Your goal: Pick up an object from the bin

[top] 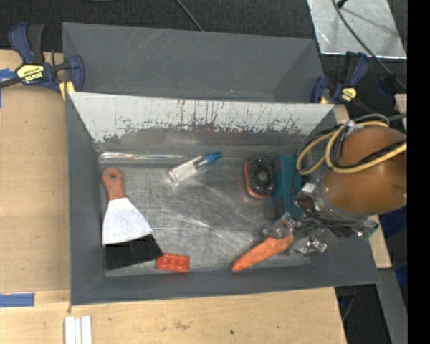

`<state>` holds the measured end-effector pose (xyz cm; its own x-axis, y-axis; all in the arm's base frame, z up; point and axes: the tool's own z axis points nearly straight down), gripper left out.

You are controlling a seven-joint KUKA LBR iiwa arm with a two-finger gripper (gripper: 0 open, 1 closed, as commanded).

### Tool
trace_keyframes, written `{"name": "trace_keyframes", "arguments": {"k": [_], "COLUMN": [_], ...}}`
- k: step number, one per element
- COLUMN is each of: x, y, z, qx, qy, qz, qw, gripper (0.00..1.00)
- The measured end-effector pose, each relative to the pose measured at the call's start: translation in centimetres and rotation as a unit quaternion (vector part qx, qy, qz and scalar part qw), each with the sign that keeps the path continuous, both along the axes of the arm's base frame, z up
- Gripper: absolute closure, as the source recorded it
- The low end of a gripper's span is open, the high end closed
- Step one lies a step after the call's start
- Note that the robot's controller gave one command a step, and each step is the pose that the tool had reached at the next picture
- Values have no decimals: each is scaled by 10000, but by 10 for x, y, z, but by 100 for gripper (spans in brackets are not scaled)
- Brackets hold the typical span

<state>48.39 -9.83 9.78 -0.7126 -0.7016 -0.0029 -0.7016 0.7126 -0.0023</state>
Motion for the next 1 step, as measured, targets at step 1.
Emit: {"name": "trace_keyframes", "arguments": {"k": [1], "x": [-1], "y": [1], "z": [11], "qx": [8], "qy": [37], "qz": [-1], "qw": [10000], "gripper": [100]}}
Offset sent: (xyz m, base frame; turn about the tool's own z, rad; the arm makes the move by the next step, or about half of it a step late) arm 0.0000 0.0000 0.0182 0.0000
